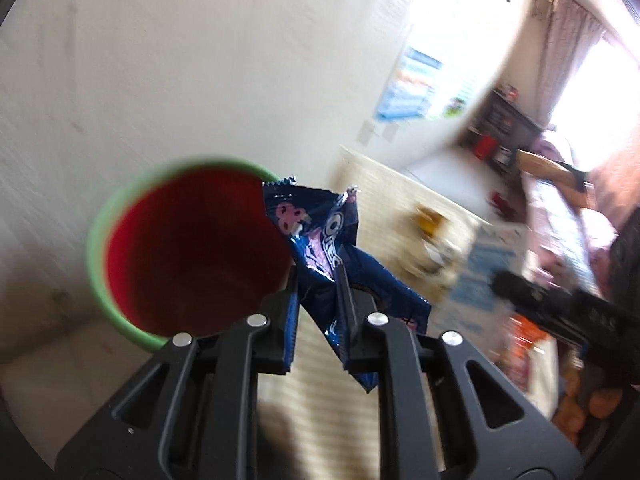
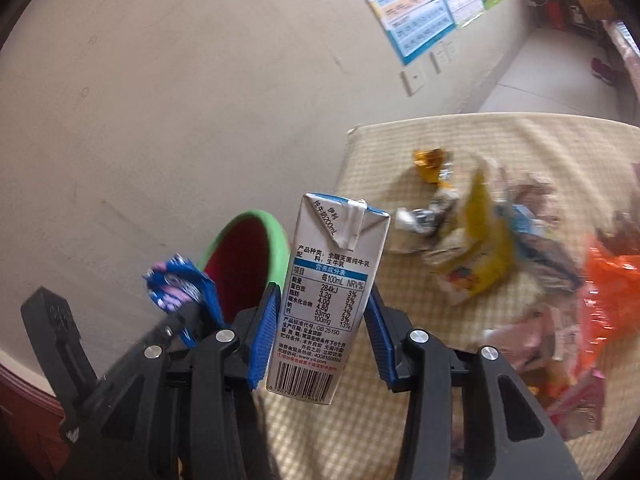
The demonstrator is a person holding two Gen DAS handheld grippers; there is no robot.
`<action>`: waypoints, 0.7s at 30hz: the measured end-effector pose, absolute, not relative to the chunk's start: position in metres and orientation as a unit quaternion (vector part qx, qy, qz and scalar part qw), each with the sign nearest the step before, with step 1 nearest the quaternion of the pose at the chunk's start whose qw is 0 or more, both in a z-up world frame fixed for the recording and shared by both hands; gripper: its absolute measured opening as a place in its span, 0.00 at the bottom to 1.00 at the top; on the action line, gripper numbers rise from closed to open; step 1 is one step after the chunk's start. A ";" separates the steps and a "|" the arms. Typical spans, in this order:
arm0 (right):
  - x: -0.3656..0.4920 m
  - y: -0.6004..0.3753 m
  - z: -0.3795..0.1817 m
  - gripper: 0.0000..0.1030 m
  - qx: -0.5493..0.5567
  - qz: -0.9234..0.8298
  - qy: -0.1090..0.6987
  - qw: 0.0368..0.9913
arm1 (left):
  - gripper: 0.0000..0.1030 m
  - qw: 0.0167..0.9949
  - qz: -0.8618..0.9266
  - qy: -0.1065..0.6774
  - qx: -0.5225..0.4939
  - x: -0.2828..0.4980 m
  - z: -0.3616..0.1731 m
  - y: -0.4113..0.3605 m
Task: Collect trash
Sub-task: 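Carry both items to the red bin and open both tools to drop them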
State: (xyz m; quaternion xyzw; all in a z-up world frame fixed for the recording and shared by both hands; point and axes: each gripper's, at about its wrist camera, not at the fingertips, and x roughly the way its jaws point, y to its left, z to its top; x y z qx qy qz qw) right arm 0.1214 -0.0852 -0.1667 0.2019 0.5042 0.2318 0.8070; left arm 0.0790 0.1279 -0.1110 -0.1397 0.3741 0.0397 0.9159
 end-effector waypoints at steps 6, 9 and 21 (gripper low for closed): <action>0.145 -0.014 -0.172 0.40 0.199 0.286 0.508 0.787 | 0.15 0.899 0.111 0.398 -0.146 0.094 -0.125 0.204; 0.161 0.021 -0.176 0.39 0.203 0.310 0.508 0.778 | 0.15 0.891 0.126 0.408 -0.154 0.095 -0.136 0.221; 0.174 0.057 -0.183 0.57 0.184 0.315 0.494 0.789 | 0.49 0.878 0.126 0.422 -0.186 0.107 -0.155 0.233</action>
